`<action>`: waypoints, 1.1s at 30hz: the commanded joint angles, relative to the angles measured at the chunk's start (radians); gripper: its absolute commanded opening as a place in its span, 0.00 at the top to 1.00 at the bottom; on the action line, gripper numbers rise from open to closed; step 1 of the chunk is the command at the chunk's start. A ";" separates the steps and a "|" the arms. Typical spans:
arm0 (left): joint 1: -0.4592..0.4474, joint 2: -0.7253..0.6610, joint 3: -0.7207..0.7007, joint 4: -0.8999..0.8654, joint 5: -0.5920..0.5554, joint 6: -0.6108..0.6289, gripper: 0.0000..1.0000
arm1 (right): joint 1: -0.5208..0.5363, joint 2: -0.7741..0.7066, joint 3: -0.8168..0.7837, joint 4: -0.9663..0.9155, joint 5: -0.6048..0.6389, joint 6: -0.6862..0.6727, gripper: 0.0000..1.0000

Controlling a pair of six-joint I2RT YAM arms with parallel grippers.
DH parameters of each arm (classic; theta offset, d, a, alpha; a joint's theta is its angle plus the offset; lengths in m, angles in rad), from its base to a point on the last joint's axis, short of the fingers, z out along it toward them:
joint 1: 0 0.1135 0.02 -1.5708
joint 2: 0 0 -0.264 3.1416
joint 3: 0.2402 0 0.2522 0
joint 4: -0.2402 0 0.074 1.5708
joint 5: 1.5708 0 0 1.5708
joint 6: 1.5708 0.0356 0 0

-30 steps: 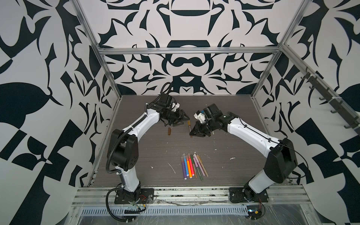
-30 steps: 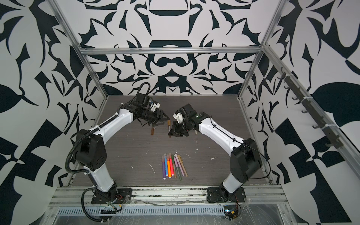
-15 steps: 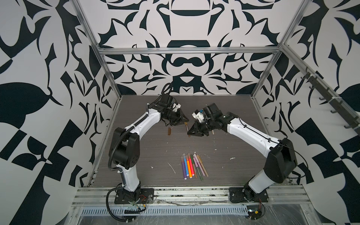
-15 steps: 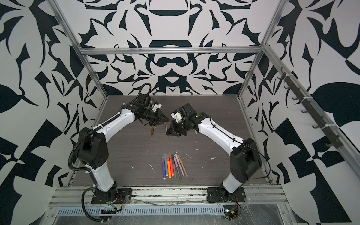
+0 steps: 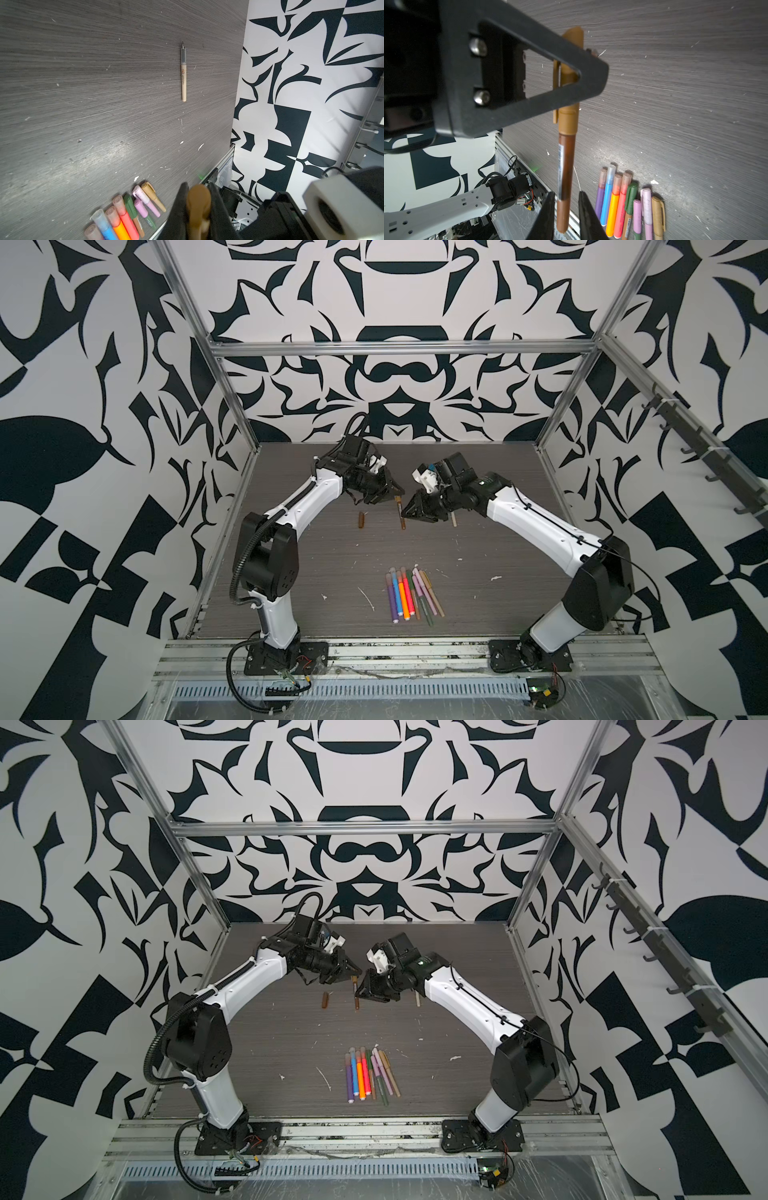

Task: Remove pen caps from pens
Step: Open the pen cap on the pen.

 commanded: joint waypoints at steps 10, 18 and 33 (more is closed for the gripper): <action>-0.003 0.031 0.058 -0.086 -0.044 -0.046 1.00 | 0.016 0.055 0.081 0.022 -0.013 -0.018 0.71; 0.032 0.058 0.058 -0.006 -0.013 -0.102 1.00 | 0.024 0.042 0.035 0.017 -0.029 -0.014 1.00; 0.255 0.370 0.598 -0.296 -0.147 0.091 1.00 | 0.092 -0.154 -0.248 0.078 0.017 0.090 1.00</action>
